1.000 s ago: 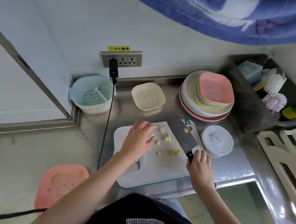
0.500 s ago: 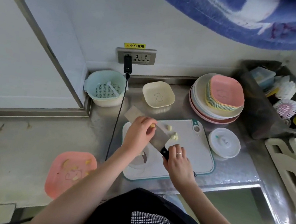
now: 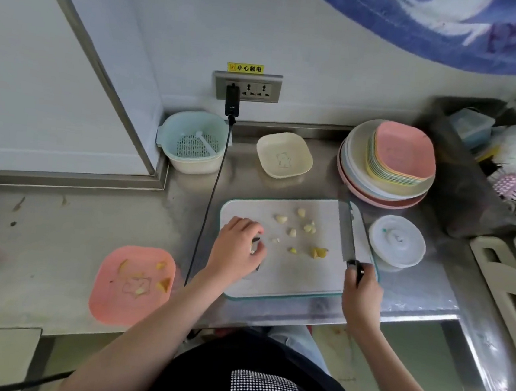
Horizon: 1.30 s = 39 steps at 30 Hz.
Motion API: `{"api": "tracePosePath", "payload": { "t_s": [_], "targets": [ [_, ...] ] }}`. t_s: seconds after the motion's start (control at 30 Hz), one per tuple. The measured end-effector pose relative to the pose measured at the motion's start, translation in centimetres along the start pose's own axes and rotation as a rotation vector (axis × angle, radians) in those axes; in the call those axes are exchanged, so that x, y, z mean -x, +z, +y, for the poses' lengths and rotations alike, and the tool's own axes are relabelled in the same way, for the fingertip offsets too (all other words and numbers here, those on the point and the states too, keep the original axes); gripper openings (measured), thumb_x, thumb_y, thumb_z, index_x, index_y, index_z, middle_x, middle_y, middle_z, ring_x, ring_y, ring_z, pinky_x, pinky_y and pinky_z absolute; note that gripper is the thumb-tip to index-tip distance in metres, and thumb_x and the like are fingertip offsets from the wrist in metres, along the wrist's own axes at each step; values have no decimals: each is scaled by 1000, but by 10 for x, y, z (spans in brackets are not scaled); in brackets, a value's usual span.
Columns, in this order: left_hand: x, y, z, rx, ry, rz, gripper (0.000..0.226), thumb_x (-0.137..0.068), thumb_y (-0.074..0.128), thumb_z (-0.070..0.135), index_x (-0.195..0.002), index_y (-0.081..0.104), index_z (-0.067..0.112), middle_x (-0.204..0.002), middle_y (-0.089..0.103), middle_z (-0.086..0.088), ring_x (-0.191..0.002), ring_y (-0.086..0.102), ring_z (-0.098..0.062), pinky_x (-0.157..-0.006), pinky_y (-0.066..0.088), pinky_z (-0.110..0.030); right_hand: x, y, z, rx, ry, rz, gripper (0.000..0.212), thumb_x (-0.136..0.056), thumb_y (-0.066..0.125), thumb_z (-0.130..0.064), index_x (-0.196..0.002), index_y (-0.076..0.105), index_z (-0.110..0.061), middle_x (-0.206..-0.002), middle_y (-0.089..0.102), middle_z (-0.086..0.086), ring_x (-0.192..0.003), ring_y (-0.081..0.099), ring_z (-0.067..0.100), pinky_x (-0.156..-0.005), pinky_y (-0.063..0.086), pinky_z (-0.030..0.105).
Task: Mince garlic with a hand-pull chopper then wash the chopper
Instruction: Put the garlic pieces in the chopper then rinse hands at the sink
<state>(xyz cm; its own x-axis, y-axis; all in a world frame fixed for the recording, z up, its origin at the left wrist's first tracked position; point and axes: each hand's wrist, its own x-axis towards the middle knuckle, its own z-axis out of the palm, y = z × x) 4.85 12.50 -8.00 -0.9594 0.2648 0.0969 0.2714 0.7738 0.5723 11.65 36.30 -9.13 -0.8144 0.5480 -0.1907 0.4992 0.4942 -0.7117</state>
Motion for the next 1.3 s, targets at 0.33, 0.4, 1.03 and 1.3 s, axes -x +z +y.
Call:
{"api": "tracePosePath", "payload": {
  "t_s": [0.33, 0.4, 1.03, 1.3],
  "targets": [
    [-8, 57, 81, -96, 138, -169, 44, -78, 54, -9, -121, 52, 2, -123, 52, -16, -112, 50, -34, -80, 52, -40, 25, 19, 15, -122, 132, -69, 23, -99, 47, -28, -92, 56, -8, -62, 61, 9, -45, 55, 15, -38, 40, 16],
    [9, 65, 86, -66, 9, -173, 39, -80, 51, -6, -118, 48, 3, -119, 48, -15, -107, 50, -31, -81, 50, -35, 26, 22, 13, -109, 96, -145, 23, -99, 46, -31, -90, 55, -11, -61, 61, 9, -44, 55, 21, -42, 47, 30],
    [33, 106, 92, 24, -625, -136, 43, -95, 48, 17, -132, 31, 6, -130, 40, -10, -119, 44, -23, -93, 44, -30, -84, -28, 12, 818, -705, -527, 26, -102, 35, -36, -113, 41, -14, -100, 63, 7, -84, 64, 29, -57, 40, 31],
    [20, 106, 105, 223, -840, 181, 62, -94, 46, 4, -147, 16, 1, -144, 28, -15, -130, 39, -30, -102, 35, -30, -138, -34, -20, 825, -864, -489, 36, -101, 36, -39, -126, 41, -14, -102, 63, 13, -88, 63, 34, -60, 43, 34]
  ]
}}
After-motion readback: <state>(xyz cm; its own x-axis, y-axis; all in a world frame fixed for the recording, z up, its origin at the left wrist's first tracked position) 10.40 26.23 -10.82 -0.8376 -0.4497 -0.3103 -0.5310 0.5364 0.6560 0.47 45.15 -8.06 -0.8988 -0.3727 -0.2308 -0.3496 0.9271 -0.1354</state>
